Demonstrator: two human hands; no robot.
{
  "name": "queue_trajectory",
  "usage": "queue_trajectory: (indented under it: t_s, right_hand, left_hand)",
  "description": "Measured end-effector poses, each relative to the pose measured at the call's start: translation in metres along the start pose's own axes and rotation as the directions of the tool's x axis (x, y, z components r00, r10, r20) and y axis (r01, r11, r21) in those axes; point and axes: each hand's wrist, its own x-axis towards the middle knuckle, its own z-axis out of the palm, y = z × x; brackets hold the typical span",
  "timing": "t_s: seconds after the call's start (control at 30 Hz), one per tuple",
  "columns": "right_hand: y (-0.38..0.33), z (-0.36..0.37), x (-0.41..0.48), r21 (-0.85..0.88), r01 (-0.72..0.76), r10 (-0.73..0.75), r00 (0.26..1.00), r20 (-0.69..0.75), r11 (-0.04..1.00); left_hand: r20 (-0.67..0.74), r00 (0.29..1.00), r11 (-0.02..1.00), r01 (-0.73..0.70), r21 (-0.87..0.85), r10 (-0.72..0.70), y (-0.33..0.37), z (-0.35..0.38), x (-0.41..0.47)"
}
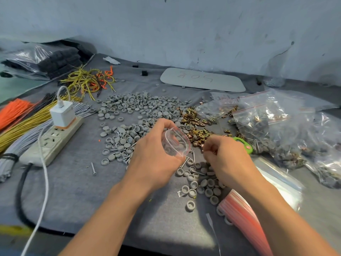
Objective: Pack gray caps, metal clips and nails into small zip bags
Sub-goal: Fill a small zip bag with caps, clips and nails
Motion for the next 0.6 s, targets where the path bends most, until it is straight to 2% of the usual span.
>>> queue_trajectory:
  t_s: [0.07, 0.13, 0.27, 0.37, 0.6]
  right_hand:
    - [-0.002, -0.004, -0.003, 0.164, 0.037, -0.013, 0.989, -0.145, 0.986]
    - [-0.01, -0.009, -0.007, 0.293, 0.104, -0.036, 0.973, -0.229, 0.95]
    - [-0.033, -0.012, -0.016, 0.517, 0.205, -0.083, 0.965, -0.249, 0.831]
    - [-0.045, -0.006, -0.018, 0.546, 0.239, -0.121, 0.963, -0.242, 0.803]
    - [-0.051, 0.004, -0.016, 0.565, 0.179, -0.13, 0.983, -0.126, 0.806]
  left_hand:
    - [-0.003, 1.0, 1.0, -0.012, 0.012, 0.012, -0.001, 0.002, 0.0]
    - [-0.004, 1.0, 0.999, -0.01, 0.036, 0.011, -0.001, 0.005, 0.0]
    - [0.0, 1.0, 0.997, -0.002, 0.078, 0.002, -0.001, 0.01, 0.001]
    - [0.014, 1.0, 0.998, 0.006, 0.062, -0.007, -0.001, 0.01, 0.001]
    - [0.053, 0.998, 0.998, -0.035, 0.044, 0.032, -0.001, 0.008, 0.0]
